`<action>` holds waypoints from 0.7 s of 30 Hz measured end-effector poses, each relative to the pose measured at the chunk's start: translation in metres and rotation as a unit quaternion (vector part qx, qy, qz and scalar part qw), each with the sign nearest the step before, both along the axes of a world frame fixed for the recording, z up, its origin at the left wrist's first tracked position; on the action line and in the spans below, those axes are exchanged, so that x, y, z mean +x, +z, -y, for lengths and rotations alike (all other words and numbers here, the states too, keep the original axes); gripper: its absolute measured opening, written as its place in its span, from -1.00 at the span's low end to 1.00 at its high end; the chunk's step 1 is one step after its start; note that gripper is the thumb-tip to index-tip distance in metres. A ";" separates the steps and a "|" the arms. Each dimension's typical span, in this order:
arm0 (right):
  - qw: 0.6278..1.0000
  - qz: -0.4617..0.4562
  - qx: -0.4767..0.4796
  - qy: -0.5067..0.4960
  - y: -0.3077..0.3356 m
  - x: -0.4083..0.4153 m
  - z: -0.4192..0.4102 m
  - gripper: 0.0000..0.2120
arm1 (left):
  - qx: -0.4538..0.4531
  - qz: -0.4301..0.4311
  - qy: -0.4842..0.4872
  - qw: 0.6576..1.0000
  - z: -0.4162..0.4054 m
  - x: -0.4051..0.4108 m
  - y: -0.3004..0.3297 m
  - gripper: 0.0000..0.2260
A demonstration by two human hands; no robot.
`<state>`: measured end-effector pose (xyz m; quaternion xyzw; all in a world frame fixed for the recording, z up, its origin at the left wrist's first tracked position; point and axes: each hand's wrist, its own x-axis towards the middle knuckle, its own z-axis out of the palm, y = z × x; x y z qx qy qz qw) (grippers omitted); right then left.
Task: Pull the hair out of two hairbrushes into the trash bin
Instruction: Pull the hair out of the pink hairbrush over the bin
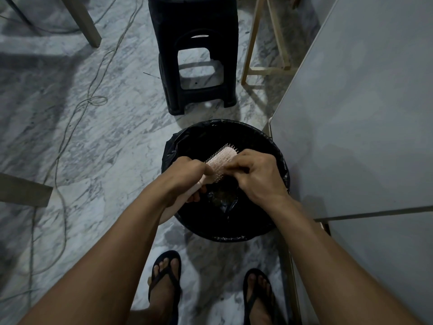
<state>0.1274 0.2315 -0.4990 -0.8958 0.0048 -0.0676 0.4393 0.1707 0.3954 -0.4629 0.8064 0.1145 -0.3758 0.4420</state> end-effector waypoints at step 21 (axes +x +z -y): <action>0.995 -0.086 0.046 0.024 -0.001 0.000 0.001 -0.58 | -0.013 0.006 0.030 0.999 0.010 -0.003 0.004 -0.82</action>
